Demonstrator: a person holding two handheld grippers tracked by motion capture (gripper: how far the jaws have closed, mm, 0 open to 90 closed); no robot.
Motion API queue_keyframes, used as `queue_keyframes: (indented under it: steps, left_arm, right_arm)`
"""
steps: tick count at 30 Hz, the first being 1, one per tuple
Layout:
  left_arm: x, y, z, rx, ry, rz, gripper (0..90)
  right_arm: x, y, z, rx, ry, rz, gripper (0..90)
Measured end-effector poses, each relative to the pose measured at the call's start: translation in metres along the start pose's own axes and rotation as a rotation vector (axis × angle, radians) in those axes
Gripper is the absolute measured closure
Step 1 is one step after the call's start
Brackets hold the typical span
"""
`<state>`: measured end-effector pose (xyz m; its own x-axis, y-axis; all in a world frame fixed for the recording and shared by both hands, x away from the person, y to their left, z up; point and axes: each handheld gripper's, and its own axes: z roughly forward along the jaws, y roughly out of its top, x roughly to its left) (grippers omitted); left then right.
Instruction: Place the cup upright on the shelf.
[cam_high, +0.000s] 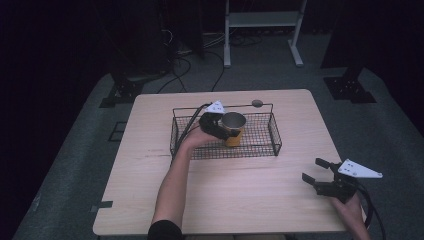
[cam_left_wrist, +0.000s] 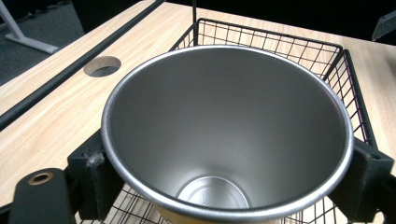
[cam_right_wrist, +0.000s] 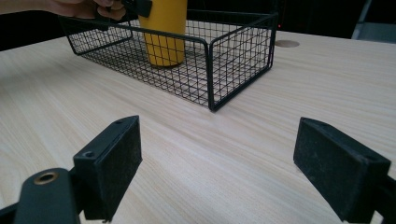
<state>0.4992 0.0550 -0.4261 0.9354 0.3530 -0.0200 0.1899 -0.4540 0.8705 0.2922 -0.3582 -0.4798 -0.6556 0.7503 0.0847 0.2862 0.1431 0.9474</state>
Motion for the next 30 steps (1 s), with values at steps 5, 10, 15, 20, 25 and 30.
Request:
queue_keyframes:
  steps: [5,10,15,20,25,30]
  left_arm:
    - [0.0004,0.0006,-0.0022,-0.007,0.005,0.002,11.0]
    - [0.0003,0.0004,-0.0029,-0.015,0.005,0.001,9.7]
    - [0.0002,0.0009,-0.0037,-0.020,0.010,-0.003,7.3]
    - [-0.0004,0.0021,-0.0045,-0.028,0.013,0.004,5.3]
    - [-0.0015,0.0023,-0.0036,-0.022,0.020,0.015,3.3]
    - [-0.0020,0.0043,-0.0052,-0.038,0.031,0.024,2.8]
  right_arm:
    - [0.0001,0.0000,0.0000,0.001,0.000,0.000,14.2]
    - [0.0002,0.0000,0.0000,0.001,0.000,-0.001,14.2]
    - [0.0002,0.0000,0.0001,0.001,-0.001,-0.001,14.2]
    - [0.0003,0.0000,0.0001,0.002,-0.001,-0.002,14.2]
    - [0.0004,0.0000,0.0001,0.002,0.000,-0.003,14.2]
    - [0.0005,0.0000,0.0002,0.002,0.000,-0.003,14.2]
